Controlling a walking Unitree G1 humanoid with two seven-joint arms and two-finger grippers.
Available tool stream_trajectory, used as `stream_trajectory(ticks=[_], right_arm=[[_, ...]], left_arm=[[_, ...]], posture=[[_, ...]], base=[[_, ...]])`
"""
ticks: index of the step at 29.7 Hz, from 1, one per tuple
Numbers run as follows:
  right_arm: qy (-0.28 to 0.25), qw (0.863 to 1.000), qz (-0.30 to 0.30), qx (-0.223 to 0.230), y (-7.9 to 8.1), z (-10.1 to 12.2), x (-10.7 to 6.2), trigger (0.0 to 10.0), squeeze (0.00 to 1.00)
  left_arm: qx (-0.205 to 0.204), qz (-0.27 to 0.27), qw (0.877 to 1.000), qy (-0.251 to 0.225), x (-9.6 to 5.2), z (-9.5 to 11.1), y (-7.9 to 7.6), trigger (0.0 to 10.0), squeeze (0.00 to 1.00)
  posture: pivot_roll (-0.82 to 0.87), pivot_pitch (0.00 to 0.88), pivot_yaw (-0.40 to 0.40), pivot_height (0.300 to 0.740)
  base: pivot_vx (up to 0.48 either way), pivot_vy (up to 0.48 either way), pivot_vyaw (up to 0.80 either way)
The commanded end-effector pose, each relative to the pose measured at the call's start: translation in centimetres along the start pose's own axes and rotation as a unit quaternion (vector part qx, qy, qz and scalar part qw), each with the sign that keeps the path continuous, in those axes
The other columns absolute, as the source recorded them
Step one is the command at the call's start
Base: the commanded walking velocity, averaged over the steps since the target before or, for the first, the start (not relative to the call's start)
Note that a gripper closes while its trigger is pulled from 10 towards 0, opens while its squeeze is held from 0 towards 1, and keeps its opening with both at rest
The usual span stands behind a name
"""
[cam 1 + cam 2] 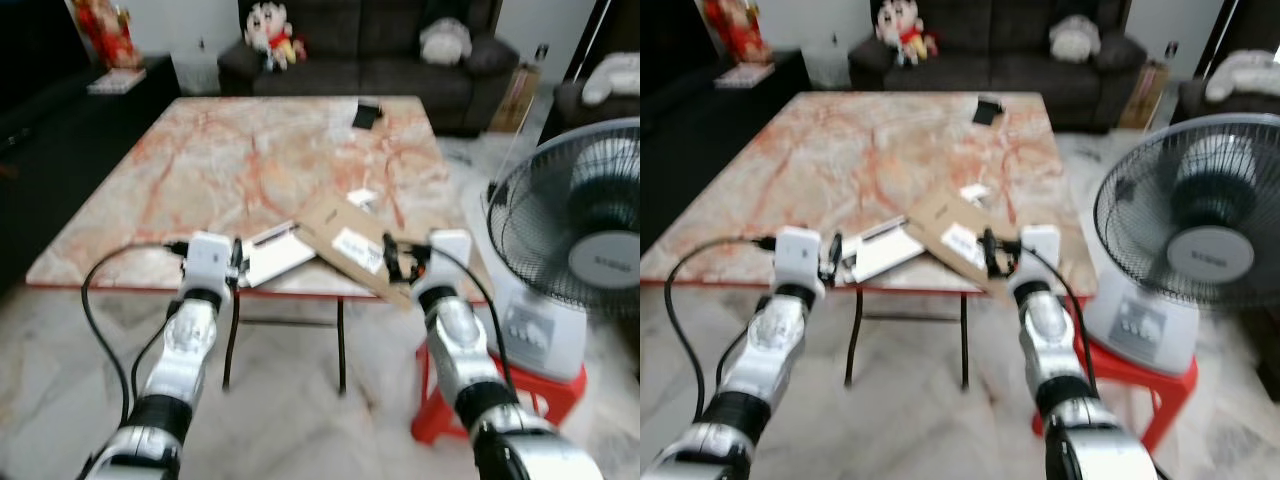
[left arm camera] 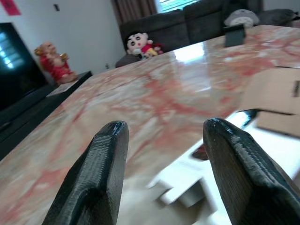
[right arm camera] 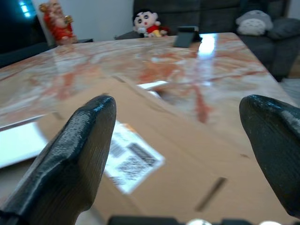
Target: Picking trash to rubbish bin
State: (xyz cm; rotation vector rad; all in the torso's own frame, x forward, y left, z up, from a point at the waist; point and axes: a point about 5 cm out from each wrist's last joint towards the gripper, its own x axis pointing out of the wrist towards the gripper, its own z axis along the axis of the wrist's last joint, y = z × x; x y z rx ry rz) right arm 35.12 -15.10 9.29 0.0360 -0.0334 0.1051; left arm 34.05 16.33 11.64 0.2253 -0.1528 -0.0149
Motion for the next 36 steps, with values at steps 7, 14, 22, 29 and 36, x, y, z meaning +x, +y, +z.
stream_trajectory(ticks=[7, 14, 22, 29, 36], right_arm=[[0.017, 1.0, -0.008, 0.009, -0.4, -1.1, -0.6, 10.0, 0.0], [0.001, 1.0, 0.005, 0.006, 0.1, -0.7, -0.5, 10.0, 0.0], [-0.005, 1.0, 0.009, 0.01, 0.5, -0.5, -0.3, 10.0, 0.0], [0.0, 1.0, 0.008, 0.016, 0.6, -0.6, -0.3, 10.0, 0.0], [-0.011, 1.0, 0.012, 0.011, 0.9, -0.4, -0.3, 10.0, 0.0]], left_arm=[[-0.015, -0.036, 0.999, -0.006, 0.1, 0.2, -1.8, 10.0, 0.0], [-0.017, -0.046, 0.999, -0.015, 0.1, 0.6, -2.3, 10.0, 0.0], [-0.025, -0.067, 0.997, -0.018, -0.3, 0.7, -3.2, 10.0, 0.0], [-0.034, -0.082, 0.996, -0.014, -0.7, 0.6, -4.2, 10.0, 0.0], [-0.039, -0.109, 0.993, -0.022, -1.0, 1.0, -4.8, 10.0, 0.0]], posture=[[-0.01, 0.0, 0.031, 0.74], [-0.01, 0.0, 0.031, 0.74], [0.0, 0.0, 0.033, 0.74], [0.0, 0.0, 0.033, 0.74], [0.01, 0.0, 0.035, 0.74]], base=[[0.298, 0.0, 0.0], [0.299, 0.0, -0.42], [0.297, 0.0, 0.0], [0.299, 0.0, 0.0], [0.234, 0.0, -0.32]])
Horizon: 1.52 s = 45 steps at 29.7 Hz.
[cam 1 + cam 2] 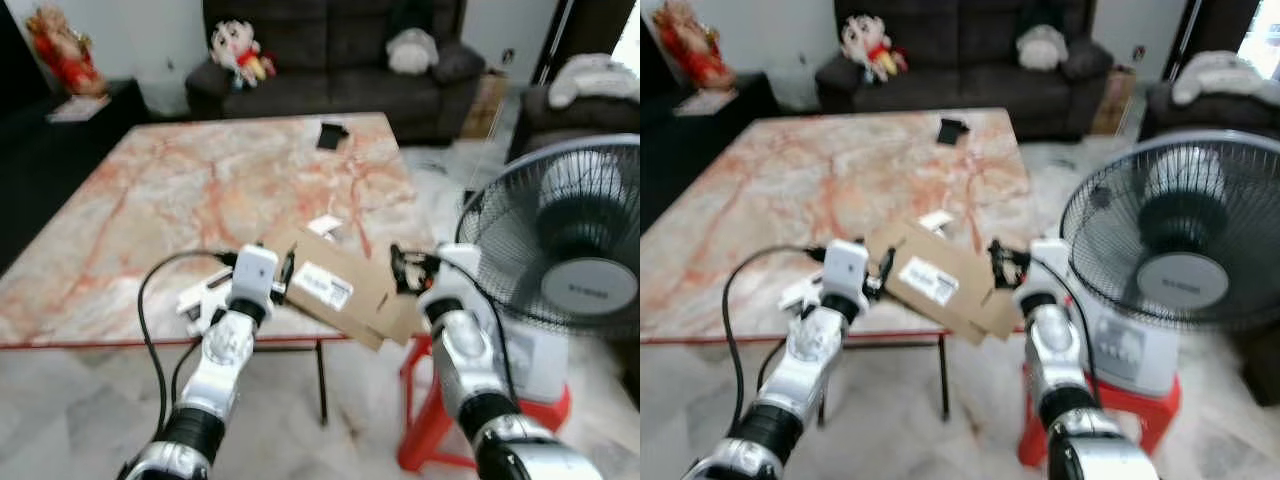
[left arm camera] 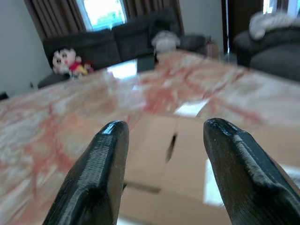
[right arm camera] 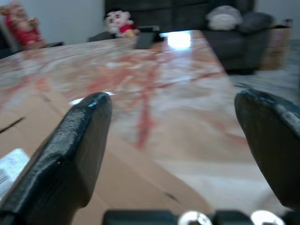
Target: Picking trash to rubbish bin
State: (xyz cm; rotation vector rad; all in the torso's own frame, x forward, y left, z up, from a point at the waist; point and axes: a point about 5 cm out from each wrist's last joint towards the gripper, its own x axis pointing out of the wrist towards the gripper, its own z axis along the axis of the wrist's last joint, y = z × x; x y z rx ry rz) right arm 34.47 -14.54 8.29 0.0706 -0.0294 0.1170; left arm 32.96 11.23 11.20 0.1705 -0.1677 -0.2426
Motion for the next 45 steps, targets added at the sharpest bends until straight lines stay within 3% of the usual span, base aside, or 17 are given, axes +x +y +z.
stream_trajectory(ticks=[1, 5, 8, 12, 19, 25, 45], right_arm=[[-0.011, 1.0, 0.006, -0.004, 0.3, 0.5, 0.3, 10.0, 0.0], [-0.009, 1.0, 0.003, 0.002, 0.2, 0.4, 0.3, 10.0, 0.0], [-0.006, 1.0, 0.005, 0.002, 0.4, 0.3, 0.2, 10.0, 0.0], [-0.006, 1.0, 0.005, 0.001, 0.4, 0.3, 0.2, 10.0, 0.0], [-0.001, 1.0, 0.007, 0.002, 0.7, 0.1, 0.2, 10.0, 0.0], [0.001, 1.0, 0.01, 0.004, 1.0, -0.1, 0.1, 10.0, 0.0], [0.005, 1.0, 0.011, 0.002, 1.1, -1.0, -0.7, 10.0, 0.0]], left_arm=[[-0.004, 0.0, 1.0, -0.001, -0.1, 0.2, 0.3, 10.0, 0.0], [-0.019, 0.0, 1.0, 0.009, -0.5, 0.0, 0.1, 10.0, 0.0], [-0.086, -0.001, 0.995, 0.048, -1.0, -0.6, -0.1, 10.0, 0.0], [-0.093, -0.002, 0.994, 0.054, -1.1, -0.7, -0.1, 10.0, 0.0], [-0.169, 0.022, 0.978, 0.118, -2.0, -0.8, 0.9, 10.0, 0.0], [-0.219, 0.006, 0.96, 0.175, -2.1, -1.3, 0.6, 10.0, 0.0], [-0.327, -0.006, 0.921, 0.212, -0.2, -1.4, -0.8, 10.0, 0.0]], posture=[[0.01, 0.0, 0.037, 0.74], [0.01, 0.0, 0.037, 0.74], [0.01, 0.0, 0.038, 0.74], [0.01, 0.0, 0.038, 0.74], [0.02, 0.0, 0.047, 0.74], [0.02, 0.0, 0.056, 0.74], [0.0, 0.012, 0.074, 0.74]], base=[[0.0, 0.0, 0.0], [0.0, 0.0, 0.0], [0.0, 0.0, 0.0], [0.0, 0.0, 0.0], [0.0, 0.0, 0.0], [0.0, 0.0, 0.0], [0.0, 0.0, 0.0]])
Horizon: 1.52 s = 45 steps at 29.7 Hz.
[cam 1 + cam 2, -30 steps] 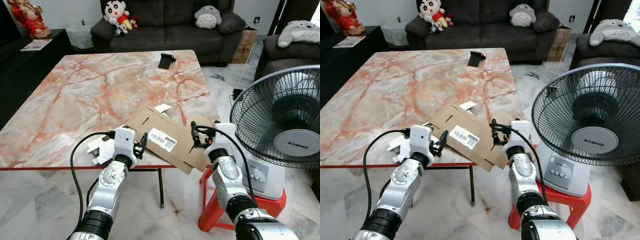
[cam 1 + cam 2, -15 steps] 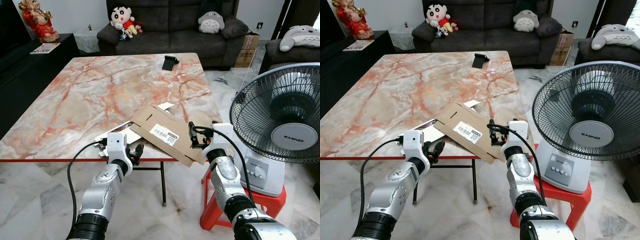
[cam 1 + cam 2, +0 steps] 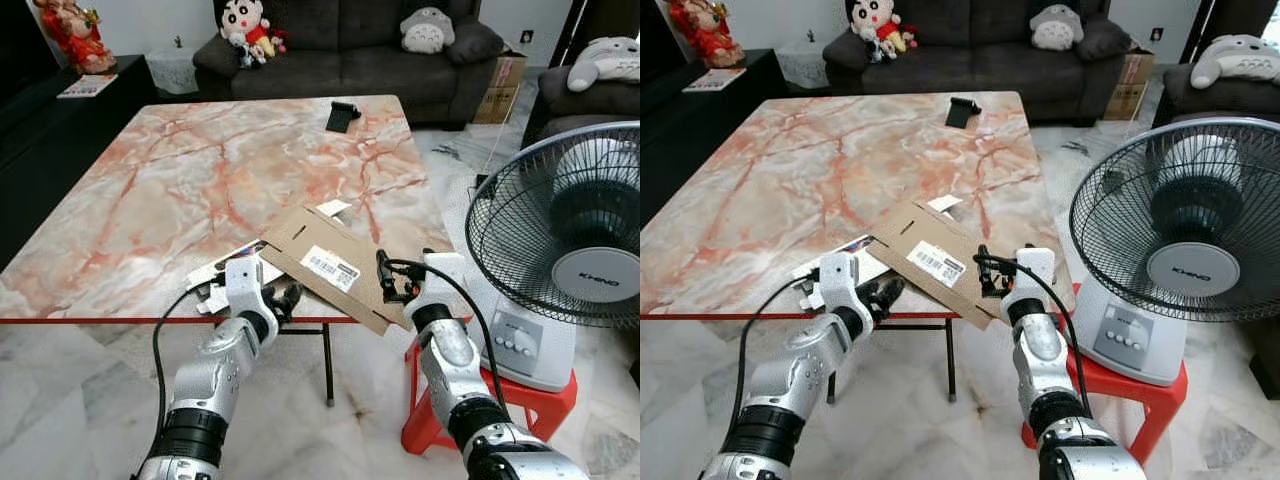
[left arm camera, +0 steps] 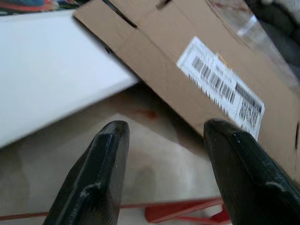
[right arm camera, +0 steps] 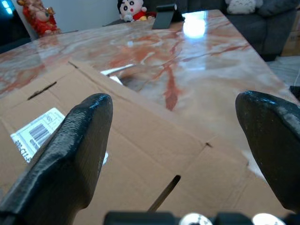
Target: Picking trash to rubbish bin
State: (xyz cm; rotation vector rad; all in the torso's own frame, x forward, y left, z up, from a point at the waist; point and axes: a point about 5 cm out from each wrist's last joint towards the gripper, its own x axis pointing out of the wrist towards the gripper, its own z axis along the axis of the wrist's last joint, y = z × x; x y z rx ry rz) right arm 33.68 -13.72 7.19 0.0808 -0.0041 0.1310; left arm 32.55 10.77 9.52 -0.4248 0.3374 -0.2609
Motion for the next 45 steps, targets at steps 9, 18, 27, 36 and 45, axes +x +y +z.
stream_trajectory(ticks=[9, 18, 27, 36, 45], right_arm=[[-0.006, 1.0, 0.002, -0.003, 0.3, 0.0, -0.1, 10.0, 0.0], [-0.007, 1.0, -0.001, -0.005, 0.1, -0.1, -0.4, 10.0, 0.0], [-0.004, 1.0, 0.001, -0.004, 0.1, -0.5, -0.7, 10.0, 0.0], [-0.005, 1.0, 0.004, -0.004, 0.2, -0.7, -1.1, 10.0, 0.0], [-0.006, 1.0, 0.002, -0.004, 0.1, -1.1, -1.8, 10.0, 0.0]], left_arm=[[-0.025, -0.001, 1.0, 0.008, 1.2, 0.4, -0.7, 10.0, 0.0], [-0.053, 0.0, 0.998, 0.015, 1.7, 0.3, -1.3, 10.0, 0.0], [-0.059, 0.044, 0.997, 0.018, 1.9, 0.1, -0.4, 10.0, 0.0], [-0.073, 0.053, 0.996, -0.001, 2.8, 1.3, -0.9, 10.0, 0.0], [-0.094, 0.051, 0.994, -0.019, 3.9, 2.3, -2.0, 10.0, 0.0]], posture=[[-0.01, 0.029, 0.073, 0.74], [-0.01, 0.044, 0.074, 0.74], [-0.01, 0.065, 0.068, 0.74], [-0.01, 0.115, 0.062, 0.74], [-0.03, 0.145, 0.065, 0.74]], base=[[0.0, 0.0, 0.0], [0.0, 0.0, 0.0], [0.0, 0.0, 0.0], [0.0, 0.0, 0.0], [0.0, 0.0, 0.0]])
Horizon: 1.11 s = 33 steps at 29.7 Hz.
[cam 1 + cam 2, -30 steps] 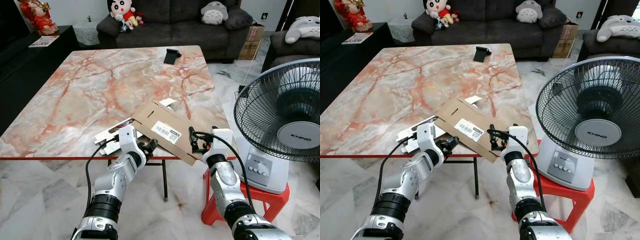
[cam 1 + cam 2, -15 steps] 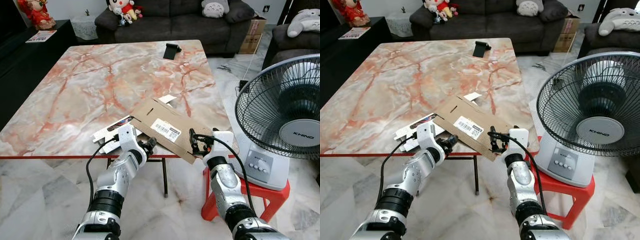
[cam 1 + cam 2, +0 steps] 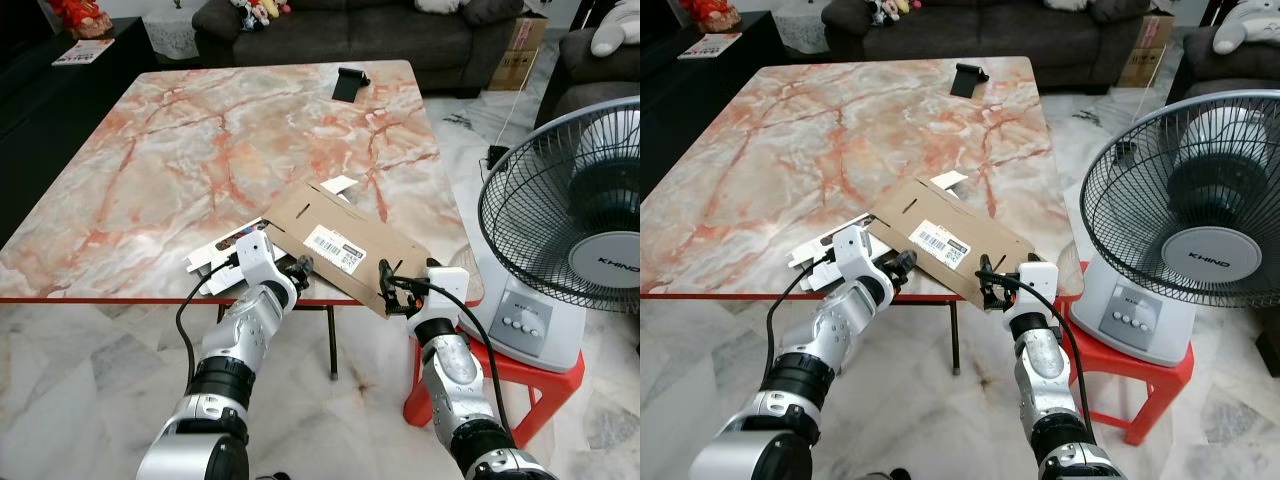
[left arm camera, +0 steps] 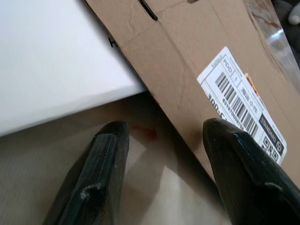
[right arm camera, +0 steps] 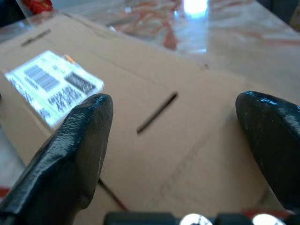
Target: Picking trash to rubbish bin
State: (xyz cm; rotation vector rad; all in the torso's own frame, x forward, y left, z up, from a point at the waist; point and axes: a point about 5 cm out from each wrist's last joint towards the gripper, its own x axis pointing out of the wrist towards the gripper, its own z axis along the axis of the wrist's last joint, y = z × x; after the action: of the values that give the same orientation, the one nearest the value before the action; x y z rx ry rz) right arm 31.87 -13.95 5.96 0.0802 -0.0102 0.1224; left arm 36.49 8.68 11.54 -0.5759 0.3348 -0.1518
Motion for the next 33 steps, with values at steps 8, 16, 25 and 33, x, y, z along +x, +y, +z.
stream_trajectory(ticks=[8, 16, 25, 33], right_arm=[[0.0, 1.0, 0.004, -0.003, 0.3, -0.1, -0.4, 10.0, 0.0], [0.001, 1.0, 0.003, -0.001, 0.4, -0.2, -0.7, 10.0, 0.0], [0.005, 1.0, 0.003, 0.001, 0.6, -0.3, -0.8, 10.0, 0.0], [0.009, 1.0, 0.002, 0.003, 0.8, -0.3, -0.7, 10.0, 0.0]], left_arm=[[-0.036, -0.007, 0.999, -0.01, 1.1, 0.6, -2.0, 10.0, 0.0], [-0.082, -0.053, 0.995, 0.027, 1.5, -0.9, -4.1, 10.0, 0.0], [-0.103, -0.099, 0.987, 0.076, 1.3, -3.0, -6.1, 10.0, 0.0], [-0.085, -0.144, 0.98, 0.107, 0.9, -4.3, -7.8, 10.0, 0.0]], posture=[[-0.04, 0.159, 0.07, 0.74], [-0.04, 0.171, 0.077, 0.74], [-0.04, 0.177, 0.081, 0.74], [-0.03, 0.172, 0.087, 0.74]], base=[[0.0, 0.0, 0.0], [0.0, 0.0, 0.0], [0.0, 0.0, 0.0], [0.0, 0.0, 0.0]])
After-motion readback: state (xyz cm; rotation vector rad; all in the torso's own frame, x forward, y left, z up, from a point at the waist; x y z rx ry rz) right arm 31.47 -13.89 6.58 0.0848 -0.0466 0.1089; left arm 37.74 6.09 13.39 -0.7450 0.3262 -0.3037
